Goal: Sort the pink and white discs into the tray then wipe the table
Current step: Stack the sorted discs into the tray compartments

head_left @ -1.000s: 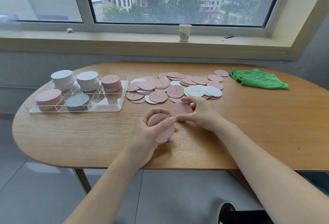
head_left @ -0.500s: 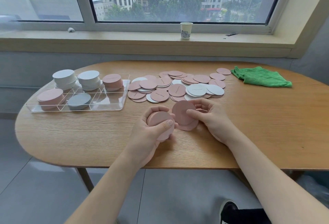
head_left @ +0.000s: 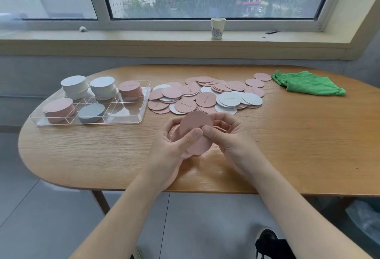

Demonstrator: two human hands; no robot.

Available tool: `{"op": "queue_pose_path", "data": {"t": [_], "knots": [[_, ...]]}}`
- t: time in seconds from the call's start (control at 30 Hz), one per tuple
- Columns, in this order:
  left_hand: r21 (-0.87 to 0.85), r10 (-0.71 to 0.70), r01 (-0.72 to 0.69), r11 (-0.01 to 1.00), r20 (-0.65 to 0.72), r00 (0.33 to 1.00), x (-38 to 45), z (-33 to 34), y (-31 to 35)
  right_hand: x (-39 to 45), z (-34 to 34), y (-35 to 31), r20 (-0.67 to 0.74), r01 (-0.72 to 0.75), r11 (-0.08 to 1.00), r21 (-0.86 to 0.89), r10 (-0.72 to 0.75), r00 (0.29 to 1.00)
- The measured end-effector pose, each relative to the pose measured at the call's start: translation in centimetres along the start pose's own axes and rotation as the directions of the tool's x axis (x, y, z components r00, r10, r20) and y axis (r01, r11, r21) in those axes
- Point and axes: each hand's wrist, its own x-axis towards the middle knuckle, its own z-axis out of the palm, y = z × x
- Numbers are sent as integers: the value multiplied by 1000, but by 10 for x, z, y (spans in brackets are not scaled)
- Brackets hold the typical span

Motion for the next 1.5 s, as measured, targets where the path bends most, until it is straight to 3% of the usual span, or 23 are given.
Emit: {"op": "queue_pose_path", "data": {"t": [0.1, 0.2, 0.43, 0.57, 0.7, 0.9, 1.1, 1.2, 1.33, 1.5], "knots": [[-37, -5, 3, 999, -31, 1000, 1, 0, -1, -1, 14, 3, -66, 90, 978, -189, -105, 992], [-79, 1, -3, 997, -31, 1000, 1, -1, -1, -1, 13, 1, -7, 164, 895, -414, -183, 983], [-47, -32, 32, 998, 1, 999, 0, -4, 2, -7, -9, -14, 232, 206, 702, -682, -59, 971], [-43, -62, 63, 997, 26, 998, 0, -4, 3, -7, -7, -12, 310, 321, 589, -741, -123, 943], [-64, -80, 86, 994, 92, 992, 0, -4, 4, -9, 0, -7, 298, 394, 484, -782, -265, 917], [-96, -111, 120, 988, 93, 989, -2, -4, 5, -10, 3, -7, 379, 446, 456, -770, -234, 895], [-76, -108, 114, 991, 79, 991, -2, -5, 6, -10, 7, 0, 336, 430, 373, -822, -291, 896], [-69, -97, 100, 993, 52, 994, -3, -8, 9, -7, 6, -3, 364, 448, 398, -800, -272, 891], [-53, -104, 103, 993, -13, 994, -2, -22, 19, 12, -8, -11, 300, 363, 447, -818, -208, 931], [-56, -101, 98, 994, -57, 993, 1, -36, 28, 69, -22, -2, 126, 179, 326, -928, -176, 976]]}}
